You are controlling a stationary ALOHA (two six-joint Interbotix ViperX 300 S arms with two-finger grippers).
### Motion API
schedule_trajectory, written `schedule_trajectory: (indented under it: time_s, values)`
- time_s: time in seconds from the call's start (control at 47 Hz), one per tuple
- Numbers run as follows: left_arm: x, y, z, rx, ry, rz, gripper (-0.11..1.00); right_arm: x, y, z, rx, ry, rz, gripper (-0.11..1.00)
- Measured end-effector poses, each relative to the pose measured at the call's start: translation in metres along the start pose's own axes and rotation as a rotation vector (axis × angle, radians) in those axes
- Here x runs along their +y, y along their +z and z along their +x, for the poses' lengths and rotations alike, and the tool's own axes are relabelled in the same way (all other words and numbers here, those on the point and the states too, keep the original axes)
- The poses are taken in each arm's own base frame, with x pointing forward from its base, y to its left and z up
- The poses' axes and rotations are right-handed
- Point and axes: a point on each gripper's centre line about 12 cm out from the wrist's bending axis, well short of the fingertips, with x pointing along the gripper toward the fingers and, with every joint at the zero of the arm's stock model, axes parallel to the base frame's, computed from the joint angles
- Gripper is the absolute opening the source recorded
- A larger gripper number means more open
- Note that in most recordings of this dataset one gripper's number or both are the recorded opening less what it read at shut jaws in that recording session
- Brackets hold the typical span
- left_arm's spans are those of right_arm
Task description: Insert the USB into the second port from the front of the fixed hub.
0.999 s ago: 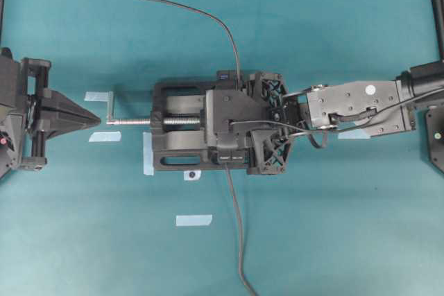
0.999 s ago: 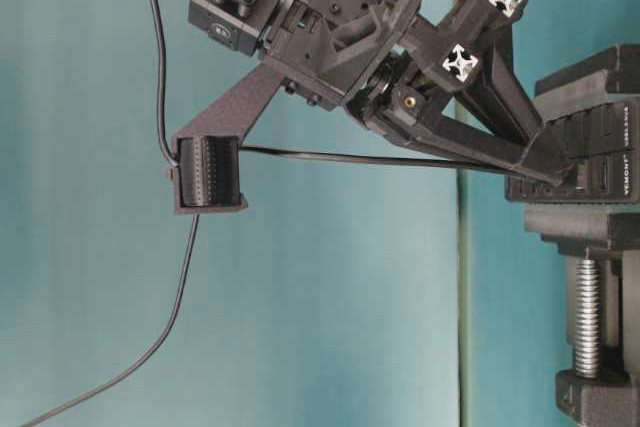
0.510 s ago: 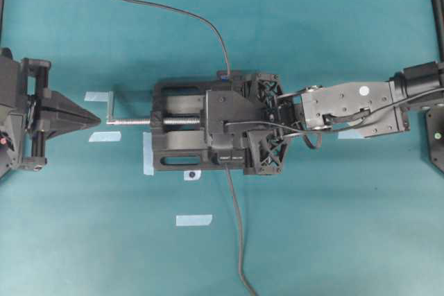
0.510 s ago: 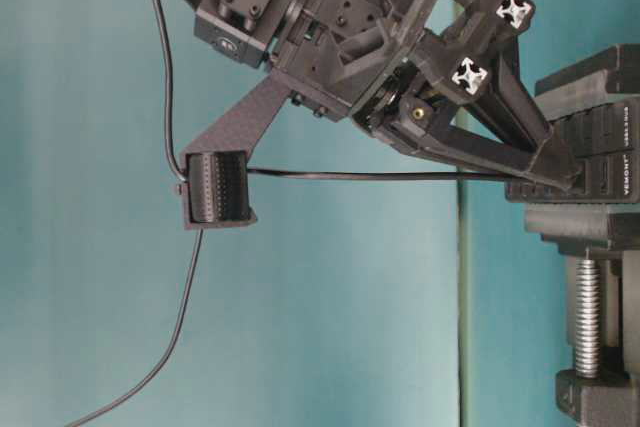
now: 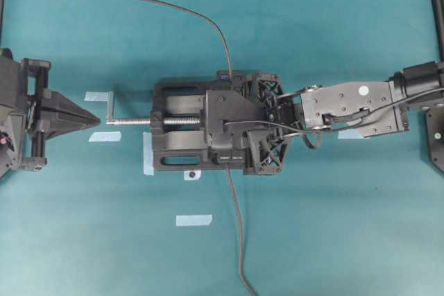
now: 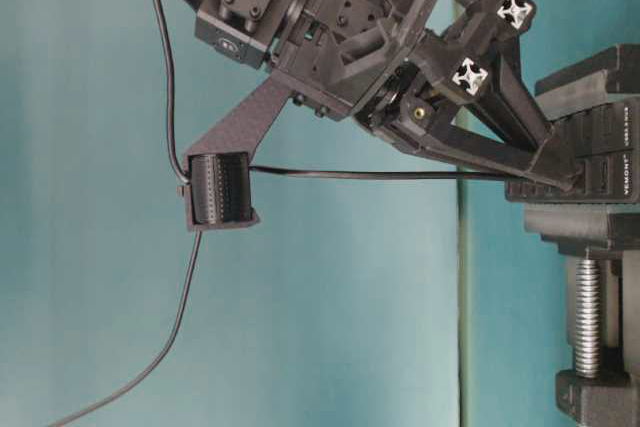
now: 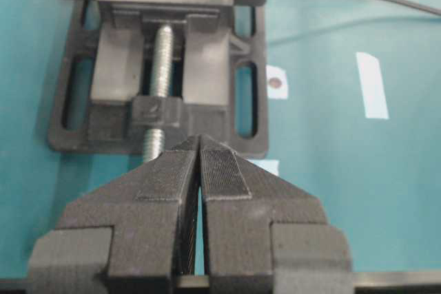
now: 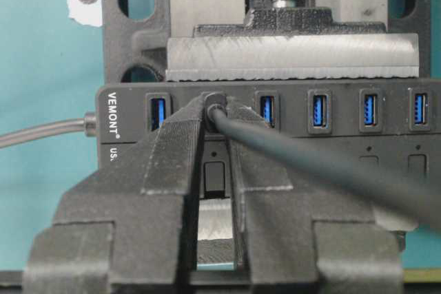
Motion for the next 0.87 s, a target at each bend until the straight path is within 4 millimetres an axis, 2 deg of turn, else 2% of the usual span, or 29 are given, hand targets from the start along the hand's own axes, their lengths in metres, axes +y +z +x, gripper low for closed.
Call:
schedule_trajectory:
  time_s: [0.383,0.574,0.638,0.723,0.871]
  values:
    - [0.0000,0.0000,-0.0003,0.000,0.000,0.000,0.00,-0.0003,0.0038,-0.0021,-0.008,-0.001,0.003,0.04]
    - [-0.0001,0.0013,-0.0018,-0.009,0.000,0.000,0.00,-0.0020,0.0071,-0.0054,-0.031,0.001,0.010,0.12]
    - [-0.0001,0.0022,-0.0028,-0.015,-0.001,0.002,0.00,-0.0018,0.0074,-0.0052,-0.037,0.002,0.010,0.20]
    - [-0.0001,0.0027,-0.0040,-0.021,-0.001,0.002,0.00,-0.0018,0.0078,-0.0052,-0.041,0.002,0.009,0.36]
    - [-0.0002,0.0046,-0.0056,-0.032,-0.001,0.002,0.00,-0.0069,0.0085,-0.0062,-0.043,-0.004,0.020,0.78]
